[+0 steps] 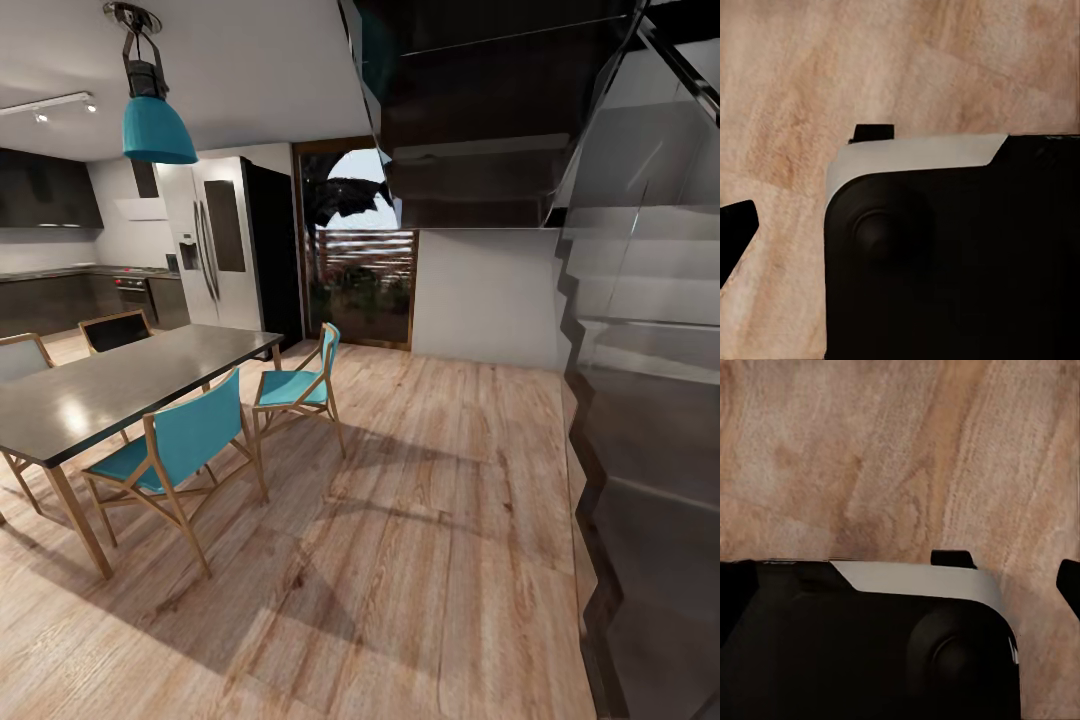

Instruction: In the kitchen, take the Vidalia onion out of the sink, dice it on the chopping board with the paring knife, put the diced onion into the bowl on the countertop, then place both the paring knife and the chopping board into the sink.

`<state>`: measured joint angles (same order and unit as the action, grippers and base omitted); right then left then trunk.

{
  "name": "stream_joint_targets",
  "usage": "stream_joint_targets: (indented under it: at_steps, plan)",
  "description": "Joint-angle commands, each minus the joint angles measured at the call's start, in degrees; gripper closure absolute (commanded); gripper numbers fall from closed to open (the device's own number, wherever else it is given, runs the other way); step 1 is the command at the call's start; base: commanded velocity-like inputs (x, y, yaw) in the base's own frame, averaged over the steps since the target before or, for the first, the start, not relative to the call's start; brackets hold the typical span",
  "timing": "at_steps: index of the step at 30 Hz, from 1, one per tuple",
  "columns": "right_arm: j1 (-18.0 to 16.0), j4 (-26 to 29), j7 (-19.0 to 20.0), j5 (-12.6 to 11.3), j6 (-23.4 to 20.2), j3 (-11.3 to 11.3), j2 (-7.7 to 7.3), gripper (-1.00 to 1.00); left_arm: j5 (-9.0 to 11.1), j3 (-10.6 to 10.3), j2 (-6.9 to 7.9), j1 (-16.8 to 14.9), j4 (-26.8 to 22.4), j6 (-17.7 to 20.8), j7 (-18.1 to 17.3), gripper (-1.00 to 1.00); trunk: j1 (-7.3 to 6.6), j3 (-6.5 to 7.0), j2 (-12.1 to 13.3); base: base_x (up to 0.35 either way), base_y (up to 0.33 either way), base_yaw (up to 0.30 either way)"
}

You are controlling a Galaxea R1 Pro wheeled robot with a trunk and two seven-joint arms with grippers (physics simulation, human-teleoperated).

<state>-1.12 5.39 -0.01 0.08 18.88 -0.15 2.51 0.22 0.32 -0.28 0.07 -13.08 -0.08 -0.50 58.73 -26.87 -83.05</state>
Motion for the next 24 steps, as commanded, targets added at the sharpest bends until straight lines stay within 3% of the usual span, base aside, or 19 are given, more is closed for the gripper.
stream_joint_targets:
  at_steps: [1,9,15,24]
  plan:
    - [0.0,1.3,0.0,0.0,0.5,0.0,-0.01,-1.00,0.0,0.0,0.00,0.0,-1.5,0.0,0.0,-1.00,0.00,-0.06,0.0,0.000,0.000,0.000]
    - [0.0,11.0,-0.2,0.1,0.9,0.0,-0.68,-1.00,-0.1,0.1,0.33,0.0,-8.0,-1.0,0.2,-1.00,0.00,-0.06,0.0,0.000,0.000,0.000]
    - [0.0,20.3,-0.3,0.2,0.7,0.0,-0.80,-1.00,0.0,0.1,0.80,0.0,-12.3,-8.8,0.3,-1.00,0.00,-0.06,0.0,0.000,0.000,0.000]
    - [0.0,29.3,-1.3,0.6,0.6,0.0,-1.08,-1.00,0.1,0.1,1.05,0.0,-22.6,-10.6,0.4,-1.00,0.00,-0.06,0.0,0.000,0.000,0.000]
